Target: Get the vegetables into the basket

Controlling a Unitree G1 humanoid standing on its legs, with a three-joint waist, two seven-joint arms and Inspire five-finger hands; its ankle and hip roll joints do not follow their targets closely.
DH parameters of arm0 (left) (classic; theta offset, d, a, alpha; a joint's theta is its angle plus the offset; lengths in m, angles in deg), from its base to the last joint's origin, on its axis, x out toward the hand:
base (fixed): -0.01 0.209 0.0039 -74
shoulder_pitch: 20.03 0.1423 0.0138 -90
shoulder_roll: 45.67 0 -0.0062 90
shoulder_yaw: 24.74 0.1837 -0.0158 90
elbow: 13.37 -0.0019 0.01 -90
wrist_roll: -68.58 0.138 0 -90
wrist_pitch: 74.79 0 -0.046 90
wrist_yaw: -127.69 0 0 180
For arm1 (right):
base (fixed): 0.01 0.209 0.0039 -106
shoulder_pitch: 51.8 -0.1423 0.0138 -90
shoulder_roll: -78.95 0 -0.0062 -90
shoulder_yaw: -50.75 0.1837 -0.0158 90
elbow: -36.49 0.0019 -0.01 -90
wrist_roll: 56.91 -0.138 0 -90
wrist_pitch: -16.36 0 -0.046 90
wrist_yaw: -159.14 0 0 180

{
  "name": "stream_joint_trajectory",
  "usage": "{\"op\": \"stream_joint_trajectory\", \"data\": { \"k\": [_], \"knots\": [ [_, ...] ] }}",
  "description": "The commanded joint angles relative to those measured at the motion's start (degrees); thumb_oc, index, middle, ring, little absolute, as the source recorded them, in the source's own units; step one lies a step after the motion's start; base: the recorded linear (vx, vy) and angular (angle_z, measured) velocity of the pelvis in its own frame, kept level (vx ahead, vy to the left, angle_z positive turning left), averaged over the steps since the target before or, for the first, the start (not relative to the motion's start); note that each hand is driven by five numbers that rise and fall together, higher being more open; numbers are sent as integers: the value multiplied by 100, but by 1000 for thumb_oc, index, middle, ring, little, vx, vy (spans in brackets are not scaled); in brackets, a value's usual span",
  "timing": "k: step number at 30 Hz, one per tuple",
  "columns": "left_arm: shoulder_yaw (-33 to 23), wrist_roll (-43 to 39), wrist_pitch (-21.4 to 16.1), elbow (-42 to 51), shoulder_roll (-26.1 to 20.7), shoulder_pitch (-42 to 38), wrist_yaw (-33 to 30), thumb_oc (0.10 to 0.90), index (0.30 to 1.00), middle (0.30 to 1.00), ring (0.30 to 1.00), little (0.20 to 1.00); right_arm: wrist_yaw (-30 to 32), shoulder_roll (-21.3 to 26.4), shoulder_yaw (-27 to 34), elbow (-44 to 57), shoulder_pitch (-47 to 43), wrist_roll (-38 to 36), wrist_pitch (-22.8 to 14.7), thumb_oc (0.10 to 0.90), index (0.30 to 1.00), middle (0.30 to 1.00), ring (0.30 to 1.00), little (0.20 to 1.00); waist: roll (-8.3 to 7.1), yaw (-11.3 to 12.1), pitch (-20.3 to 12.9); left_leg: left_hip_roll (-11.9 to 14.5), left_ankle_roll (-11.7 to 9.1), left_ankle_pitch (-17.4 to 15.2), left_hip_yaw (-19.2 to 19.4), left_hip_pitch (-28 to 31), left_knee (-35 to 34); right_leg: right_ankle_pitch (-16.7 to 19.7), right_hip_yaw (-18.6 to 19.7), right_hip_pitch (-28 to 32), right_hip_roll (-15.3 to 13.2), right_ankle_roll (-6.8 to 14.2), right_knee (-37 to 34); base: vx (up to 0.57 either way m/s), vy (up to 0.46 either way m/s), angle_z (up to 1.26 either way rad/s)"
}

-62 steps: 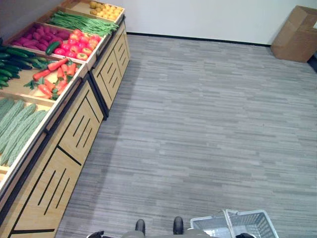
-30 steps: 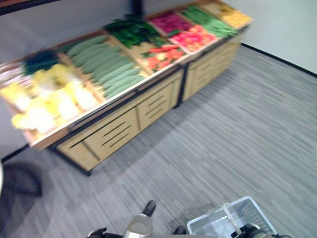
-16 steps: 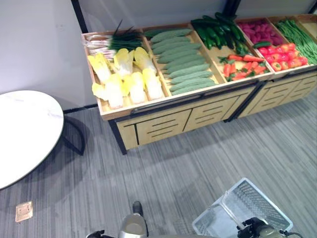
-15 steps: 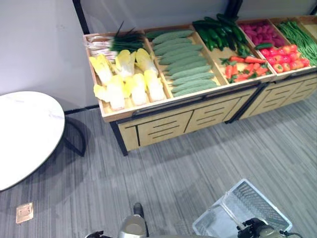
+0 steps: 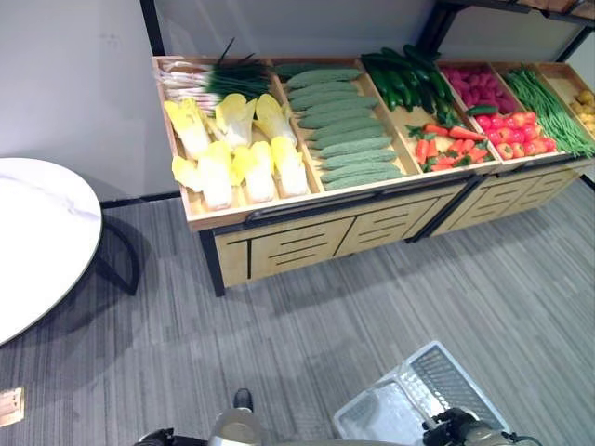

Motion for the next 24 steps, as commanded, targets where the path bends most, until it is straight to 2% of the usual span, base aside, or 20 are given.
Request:
{"op": "stream_joint_trajectory", "data": {
  "k": [1,3,4,6,8,9,10,11,13,15,18,19,24],
  "knots": [
    [42,272,-60,-124,-111,-145,-56,900,1000,1000,1000,1000,87,709,109,17,-70,45,146,400,300,300,300,300,312,-44,264,0,-124,-201,-821,-53,191,696,523,-203,-225,183,1053,53,158,27],
    [158,262,-102,-82,-121,-217,-64,900,1000,1000,1000,1000,89,717,175,14,-19,-60,109,400,300,300,300,300,427,-325,318,-3,-123,-141,-1098,38,2,791,1564,-637,84,168,1298,106,26,66],
    [258,245,-129,-54,-102,-277,-64,900,1000,1000,1000,1000,92,695,223,-24,66,-205,103,400,300,300,300,300,507,-523,338,44,-187,-155,-1386,202,-120,470,2257,-917,348,5,987,203,-64,98],
    [313,258,-138,-66,-102,-329,-72,900,1000,1000,1000,1000,93,674,241,-19,105,-282,95,400,300,300,300,300,504,-654,378,81,-246,-203,-1568,267,-137,343,2496,-1140,395,-15,499,194,-124,82],
    [345,247,-159,-76,-111,-363,-78,900,1000,1000,1000,1000,107,670,236,-18,118,-359,89,400,300,300,300,300,452,-848,432,35,-292,-246,-1770,348,-180,423,3013,-1315,599,39,-75,141,-103,29],
    [342,247,-160,-77,-110,-359,-78,900,1000,1000,1000,1000,108,671,230,-20,118,-362,89,400,300,300,300,300,463,-847,445,48,-296,-265,-1770,382,-188,412,3009,-1280,613,38,-86,160,-116,63],
    [400,245,-176,-95,-108,-444,-80,900,1000,1000,1000,1000,100,663,233,-56,127,-421,97,400,300,300,300,300,460,-1024,507,38,-355,-306,-1997,464,-232,626,3467,-1521,757,96,-459,141,-125,75],
    [417,228,-187,-100,-113,-484,-90,900,1000,1000,1000,1000,110,657,242,-67,143,-449,95,400,300,300,300,300,449,-1097,522,51,-390,-313,-2086,495,-263,722,3604,-1637,786,126,-569,150,-158,77],
    [457,276,-193,-130,-95,-524,-98,900,1000,1000,1000,1000,111,649,272,-85,192,-475,106,400,300,300,300,300,391,-1094,505,52,-449,-301,-2183,501,-254,776,3330,-1459,711,121,-753,26,-93,65],
    [440,275,-199,-124,-80,-526,-123,900,1000,1000,1000,1000,141,667,298,-74,176,-497,98,400,300,300,300,300,352,-1083,495,60,-477,-269,-2165,493,-272,830,3212,-1363,652,110,-829,-20,-101,76],
    [377,193,-206,-181,-74,-502,-119,900,1000,1000,1000,1000,133,670,319,-82,157,-593,75,400,300,300,300,300,417,-1116,355,228,-594,-140,-2204,491,-399,698,3164,-1160,808,12,-979,28,-202,23],
    [215,28,-209,-210,-34,-390,-124,900,1000,1000,1000,1000,156,688,382,-96,171,-702,59,400,300,300,300,300,457,-1102,184,375,-689,-138,-2249,579,-439,602,3020,-962,915,-58,-1042,121,-232,3],
    [80,-67,-223,-200,77,-218,-156,900,1000,1000,1000,1000,222,717,363,-40,177,-728,6,400,300,300,300,300,560,-1096,78,603,-813,-101,-2282,701,-427,454,2877,-645,1135,-189,-1217,42,-140,16]
  ]
}}
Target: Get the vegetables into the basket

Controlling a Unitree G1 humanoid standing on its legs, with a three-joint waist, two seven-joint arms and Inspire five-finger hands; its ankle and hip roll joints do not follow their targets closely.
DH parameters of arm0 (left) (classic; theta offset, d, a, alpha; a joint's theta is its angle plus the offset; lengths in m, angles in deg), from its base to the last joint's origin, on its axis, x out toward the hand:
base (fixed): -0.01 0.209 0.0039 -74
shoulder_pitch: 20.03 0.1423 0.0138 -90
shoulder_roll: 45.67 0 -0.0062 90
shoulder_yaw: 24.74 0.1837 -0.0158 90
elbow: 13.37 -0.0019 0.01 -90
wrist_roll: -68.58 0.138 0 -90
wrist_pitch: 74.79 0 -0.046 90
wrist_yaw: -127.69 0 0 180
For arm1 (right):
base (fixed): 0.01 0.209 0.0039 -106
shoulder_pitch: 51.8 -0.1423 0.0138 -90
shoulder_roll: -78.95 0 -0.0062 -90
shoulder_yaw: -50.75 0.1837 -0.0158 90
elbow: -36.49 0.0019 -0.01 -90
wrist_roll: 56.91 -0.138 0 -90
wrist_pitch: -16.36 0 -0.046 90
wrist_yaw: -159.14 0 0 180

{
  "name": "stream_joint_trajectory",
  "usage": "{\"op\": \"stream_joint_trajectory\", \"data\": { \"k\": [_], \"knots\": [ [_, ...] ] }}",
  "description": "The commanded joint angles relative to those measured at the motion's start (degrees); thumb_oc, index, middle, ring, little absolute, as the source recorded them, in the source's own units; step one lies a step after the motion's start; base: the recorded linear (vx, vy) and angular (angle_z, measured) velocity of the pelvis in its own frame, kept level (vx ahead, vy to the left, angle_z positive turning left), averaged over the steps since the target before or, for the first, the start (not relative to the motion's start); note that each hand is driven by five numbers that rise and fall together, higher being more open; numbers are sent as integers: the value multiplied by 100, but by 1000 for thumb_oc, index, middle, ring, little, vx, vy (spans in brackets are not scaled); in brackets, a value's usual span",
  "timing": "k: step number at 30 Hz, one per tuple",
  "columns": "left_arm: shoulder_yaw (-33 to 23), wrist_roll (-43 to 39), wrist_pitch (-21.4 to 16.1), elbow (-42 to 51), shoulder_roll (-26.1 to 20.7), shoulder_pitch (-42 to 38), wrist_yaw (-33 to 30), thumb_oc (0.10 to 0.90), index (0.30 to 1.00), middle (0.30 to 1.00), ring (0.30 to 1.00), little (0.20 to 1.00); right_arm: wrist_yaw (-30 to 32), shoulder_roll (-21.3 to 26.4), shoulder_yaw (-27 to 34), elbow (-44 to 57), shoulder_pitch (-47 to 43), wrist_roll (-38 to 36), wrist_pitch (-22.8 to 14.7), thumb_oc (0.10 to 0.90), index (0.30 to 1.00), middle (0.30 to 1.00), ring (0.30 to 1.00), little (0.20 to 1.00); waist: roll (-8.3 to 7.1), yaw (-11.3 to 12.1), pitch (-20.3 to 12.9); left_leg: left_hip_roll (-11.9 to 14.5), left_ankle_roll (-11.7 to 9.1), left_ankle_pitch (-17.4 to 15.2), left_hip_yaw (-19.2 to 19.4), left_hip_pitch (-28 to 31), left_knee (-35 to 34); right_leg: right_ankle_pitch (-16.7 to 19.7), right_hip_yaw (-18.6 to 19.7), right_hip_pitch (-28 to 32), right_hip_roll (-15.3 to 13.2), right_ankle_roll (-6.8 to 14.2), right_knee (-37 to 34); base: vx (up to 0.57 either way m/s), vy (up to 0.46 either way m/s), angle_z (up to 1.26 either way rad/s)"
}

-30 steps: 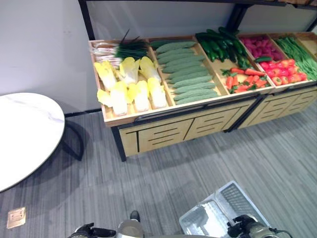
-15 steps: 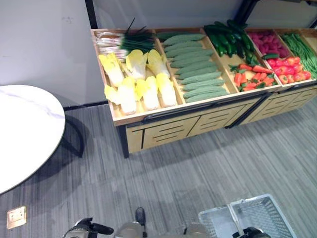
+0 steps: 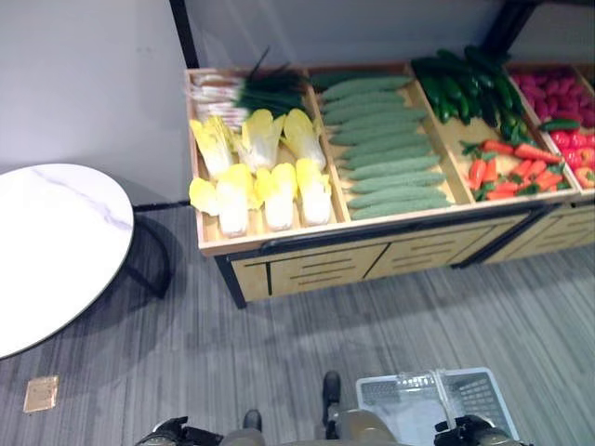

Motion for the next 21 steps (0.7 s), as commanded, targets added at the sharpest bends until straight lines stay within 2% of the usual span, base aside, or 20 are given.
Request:
{"op": "stream_joint_trajectory", "data": {
  "k": [1,8,9,11,21],
  "knots": [
    [-40,-146,-24,-256,-278,-134,-125,900,1000,1000,1000,1000,210,482,-184,-236,58,-203,-6,400,300,300,300,300,-209,-32,0,87,-263,179,-253,-308,-150,-812,173,308,-556,659,239,18,-80,-4],
    [-35,-172,-5,-306,-154,-56,-132,900,1000,1000,1000,1000,208,464,-179,-295,166,-182,-11,400,300,300,300,300,-132,-40,-11,239,-354,221,-333,-209,-169,-994,1,498,-445,549,304,20,-53,7],
    [474,1029,-203,-62,425,354,-487,900,1000,1000,1000,1000,544,-1102,-942,-334,26,-15,-291,400,300,300,300,300,-40,-38,-171,-165,-140,260,562,79,-227,-1083,-239,1338,-492,604,39,11,-11,6],
    [483,1043,-196,-63,415,346,-482,900,1000,1000,1000,1000,549,-1099,-1057,-381,-6,187,-258,400,300,300,300,300,-40,-22,-165,-167,-138,257,555,79,-227,-1085,-250,1341,-492,602,43,2,-5,-1],
    [485,1027,-195,-79,422,347,-488,900,1000,1000,1000,1000,551,-1118,-986,-386,35,58,-269,400,300,300,300,300,-57,-13,-147,-170,-130,255,546,88,-227,-1094,-259,1348,-484,602,55,0,2,-4]
  ]
}}
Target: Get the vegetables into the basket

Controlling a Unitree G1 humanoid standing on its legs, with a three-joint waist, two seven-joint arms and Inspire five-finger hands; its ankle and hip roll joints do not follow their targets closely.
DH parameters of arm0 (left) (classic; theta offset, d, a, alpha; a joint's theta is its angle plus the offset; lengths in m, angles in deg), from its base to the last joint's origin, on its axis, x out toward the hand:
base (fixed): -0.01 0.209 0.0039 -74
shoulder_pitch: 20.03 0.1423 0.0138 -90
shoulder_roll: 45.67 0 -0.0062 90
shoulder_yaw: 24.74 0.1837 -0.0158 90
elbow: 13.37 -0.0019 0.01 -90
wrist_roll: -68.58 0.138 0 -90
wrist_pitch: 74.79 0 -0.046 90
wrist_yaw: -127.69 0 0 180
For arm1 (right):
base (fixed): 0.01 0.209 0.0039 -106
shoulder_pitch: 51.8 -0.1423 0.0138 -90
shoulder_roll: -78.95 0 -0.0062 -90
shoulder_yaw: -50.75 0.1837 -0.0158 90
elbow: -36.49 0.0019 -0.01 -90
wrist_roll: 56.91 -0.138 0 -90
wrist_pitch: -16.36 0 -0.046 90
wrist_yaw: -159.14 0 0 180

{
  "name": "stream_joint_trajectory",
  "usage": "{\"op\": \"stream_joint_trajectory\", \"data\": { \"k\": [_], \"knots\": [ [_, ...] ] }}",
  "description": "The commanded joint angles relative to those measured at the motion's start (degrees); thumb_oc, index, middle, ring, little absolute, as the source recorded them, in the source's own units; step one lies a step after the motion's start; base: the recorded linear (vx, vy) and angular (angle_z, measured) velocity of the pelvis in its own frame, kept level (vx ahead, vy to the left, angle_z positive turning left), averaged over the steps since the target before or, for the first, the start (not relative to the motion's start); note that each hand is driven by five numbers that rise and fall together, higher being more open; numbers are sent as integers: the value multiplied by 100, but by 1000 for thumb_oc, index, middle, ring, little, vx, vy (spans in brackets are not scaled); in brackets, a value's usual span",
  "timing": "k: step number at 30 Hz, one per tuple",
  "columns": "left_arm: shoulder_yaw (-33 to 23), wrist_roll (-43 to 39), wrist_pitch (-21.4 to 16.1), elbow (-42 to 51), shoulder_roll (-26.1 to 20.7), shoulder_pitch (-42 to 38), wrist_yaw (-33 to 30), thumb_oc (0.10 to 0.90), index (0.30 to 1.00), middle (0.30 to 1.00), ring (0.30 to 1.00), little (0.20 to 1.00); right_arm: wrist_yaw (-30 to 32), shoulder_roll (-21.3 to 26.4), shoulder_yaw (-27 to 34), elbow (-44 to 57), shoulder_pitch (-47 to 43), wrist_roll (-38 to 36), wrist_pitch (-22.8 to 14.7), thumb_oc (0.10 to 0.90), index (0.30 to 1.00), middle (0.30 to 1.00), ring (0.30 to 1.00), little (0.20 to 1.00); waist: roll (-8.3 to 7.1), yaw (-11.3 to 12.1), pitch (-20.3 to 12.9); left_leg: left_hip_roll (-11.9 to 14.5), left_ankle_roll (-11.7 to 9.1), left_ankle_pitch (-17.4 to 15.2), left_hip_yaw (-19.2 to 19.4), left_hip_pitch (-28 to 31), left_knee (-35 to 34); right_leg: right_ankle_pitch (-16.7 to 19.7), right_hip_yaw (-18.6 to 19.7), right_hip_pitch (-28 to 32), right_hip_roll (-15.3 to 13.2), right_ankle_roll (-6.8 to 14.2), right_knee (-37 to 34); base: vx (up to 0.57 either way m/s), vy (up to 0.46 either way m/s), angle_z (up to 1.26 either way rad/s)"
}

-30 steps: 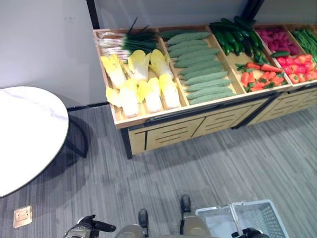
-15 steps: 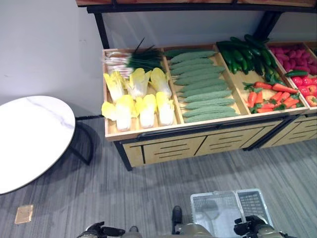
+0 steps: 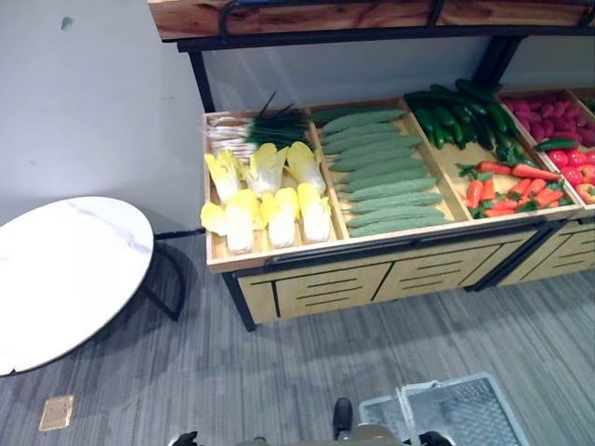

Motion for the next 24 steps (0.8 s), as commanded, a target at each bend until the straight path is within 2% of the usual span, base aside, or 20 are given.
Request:
{"op": "stream_joint_trajectory", "data": {
  "k": [1,15,24],
  "knots": [
    [234,106,-36,-202,31,-106,-1,900,1000,1000,1000,1000,5,30,-180,-276,-336,-37,-103,400,300,300,300,300,-390,-5,-80,-247,-147,294,404,-261,-125,-1062,-23,988,-471,663,50,0,0,0],
    [187,61,-36,-234,36,-106,-21,900,1000,1000,1000,1000,-18,1,-196,-282,-299,-63,-103,400,300,300,300,300,-417,5,-59,-269,-128,265,400,-255,-125,-1059,-35,986,-507,675,68,0,0,0],
    [-38,-679,-244,253,86,-164,-156,900,1000,1000,1000,1000,49,-16,-157,-282,-271,-90,-135,400,300,300,300,300,-428,44,-67,-292,-130,262,353,-256,-125,-1064,-79,1019,-512,677,55,0,0,0]
  ]
}}
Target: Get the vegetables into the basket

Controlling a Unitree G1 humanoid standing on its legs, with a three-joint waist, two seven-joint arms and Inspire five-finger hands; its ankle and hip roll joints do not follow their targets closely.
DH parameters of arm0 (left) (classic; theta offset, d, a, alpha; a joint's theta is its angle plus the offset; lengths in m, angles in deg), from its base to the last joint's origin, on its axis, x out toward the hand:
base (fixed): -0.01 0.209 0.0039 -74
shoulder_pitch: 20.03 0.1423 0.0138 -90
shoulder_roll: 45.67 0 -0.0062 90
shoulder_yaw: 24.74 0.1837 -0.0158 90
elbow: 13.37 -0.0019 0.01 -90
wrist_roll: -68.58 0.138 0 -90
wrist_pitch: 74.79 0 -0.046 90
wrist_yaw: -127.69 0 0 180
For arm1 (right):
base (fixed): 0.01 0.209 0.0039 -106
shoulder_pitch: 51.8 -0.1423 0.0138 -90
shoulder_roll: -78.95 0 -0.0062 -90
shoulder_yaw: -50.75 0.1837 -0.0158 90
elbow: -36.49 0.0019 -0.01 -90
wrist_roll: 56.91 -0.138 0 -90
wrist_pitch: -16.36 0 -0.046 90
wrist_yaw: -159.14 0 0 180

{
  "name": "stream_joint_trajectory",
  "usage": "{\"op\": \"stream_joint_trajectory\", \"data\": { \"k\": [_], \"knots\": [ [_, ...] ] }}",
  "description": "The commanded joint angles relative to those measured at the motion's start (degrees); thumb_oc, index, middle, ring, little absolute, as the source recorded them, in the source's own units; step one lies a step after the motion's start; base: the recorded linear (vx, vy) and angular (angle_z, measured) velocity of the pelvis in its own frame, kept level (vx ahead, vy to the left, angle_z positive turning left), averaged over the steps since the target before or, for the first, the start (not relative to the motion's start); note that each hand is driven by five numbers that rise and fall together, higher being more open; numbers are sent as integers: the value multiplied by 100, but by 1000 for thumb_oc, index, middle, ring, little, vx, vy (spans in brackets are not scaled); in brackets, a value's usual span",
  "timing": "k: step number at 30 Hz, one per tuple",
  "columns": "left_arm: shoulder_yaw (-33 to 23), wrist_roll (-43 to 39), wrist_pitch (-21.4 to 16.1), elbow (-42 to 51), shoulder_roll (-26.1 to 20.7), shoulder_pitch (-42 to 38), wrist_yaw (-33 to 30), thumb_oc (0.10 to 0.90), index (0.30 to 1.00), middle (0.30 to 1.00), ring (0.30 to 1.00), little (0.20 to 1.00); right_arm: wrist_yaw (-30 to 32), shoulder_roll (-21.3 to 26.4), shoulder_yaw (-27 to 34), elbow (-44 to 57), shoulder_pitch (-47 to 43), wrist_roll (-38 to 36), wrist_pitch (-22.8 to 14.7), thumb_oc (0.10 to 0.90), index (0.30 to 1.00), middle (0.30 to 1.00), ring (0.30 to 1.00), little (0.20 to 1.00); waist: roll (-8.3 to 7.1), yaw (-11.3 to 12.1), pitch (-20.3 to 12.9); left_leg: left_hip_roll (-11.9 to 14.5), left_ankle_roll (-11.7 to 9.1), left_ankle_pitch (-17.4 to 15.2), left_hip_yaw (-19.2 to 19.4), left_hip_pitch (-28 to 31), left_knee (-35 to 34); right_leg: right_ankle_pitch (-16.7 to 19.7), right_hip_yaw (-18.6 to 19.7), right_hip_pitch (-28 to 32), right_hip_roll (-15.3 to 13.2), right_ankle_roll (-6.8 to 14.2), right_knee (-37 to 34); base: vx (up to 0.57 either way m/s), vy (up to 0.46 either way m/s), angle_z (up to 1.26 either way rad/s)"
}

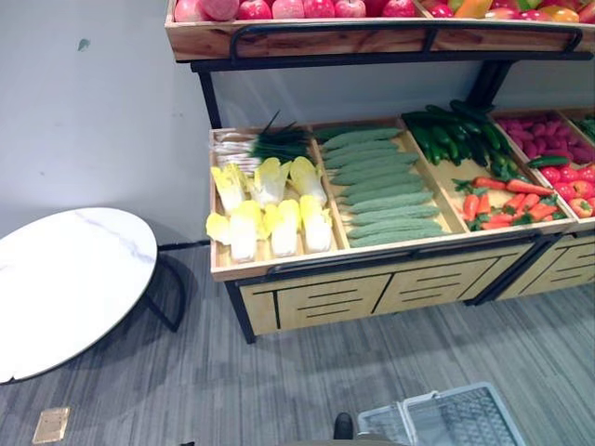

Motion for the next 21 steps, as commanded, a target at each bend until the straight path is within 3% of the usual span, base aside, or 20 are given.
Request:
{"op": "stream_joint_trajectory", "data": {
  "k": [1,4,7,8,9,13,18,21],
  "knots": [
    [-43,-499,-300,221,73,-344,-41,900,1000,1000,1000,1000,23,-47,-154,-219,-438,-75,-135,400,300,300,300,300,-310,4,188,-243,-148,271,349,-305,-121,-1080,-78,954,-456,657,55,0,0,0],
    [-47,-683,-381,631,64,-308,-39,900,1000,1000,1000,1000,44,-34,-145,-208,-438,-72,-139,400,300,300,300,300,-305,7,205,-237,-155,278,334,-314,-121,-1080,-93,962,-461,659,50,-6,1,3],
    [-90,-1248,-597,2547,-46,99,-3,900,1000,1000,1000,1000,26,30,-80,-97,-367,-36,-149,400,300,300,300,300,-286,57,269,-234,-165,309,283,-346,-121,-1062,-127,948,-467,662,52,-20,-2,8],
    [-88,-1248,-577,2583,-50,129,-8,900,1000,1000,1000,1000,26,29,-84,-94,-355,-36,-147,400,300,300,300,300,-287,55,261,-234,-166,307,282,-342,-121,-1064,-128,952,-467,662,52,-24,-8,8],
    [-212,-1474,-668,3938,-141,629,60,900,1000,1000,1000,1000,-6,63,3,14,-265,-8,-135,400,300,300,300,300,-283,97,296,-224,-169,327,258,-368,-121,-1052,-147,945,-474,669,55,-24,-9,13],
    [-481,-1845,-652,5854,-271,1250,323,900,1000,1000,1000,1000,-151,109,102,88,-124,56,-39,400,300,300,300,300,-282,159,275,-221,-179,326,222,-389,-121,-1059,-211,961,-474,676,31,-9,-14,7],
    [-697,-1647,-669,7488,-511,1243,315,900,1000,1000,1000,1000,-258,113,63,73,-65,119,45,400,300,300,300,300,-281,163,231,-206,-184,294,218,-351,-121,-1099,-211,986,-460,652,28,0,-3,1],
    [-723,-1600,-716,7938,-616,976,251,900,1000,1000,1000,1000,-269,111,-3,37,-67,163,62,400,300,300,300,300,-285,134,202,-199,-192,276,236,-327,-121,-1115,-200,1010,-447,641,28,0,0,0]
  ]
}}
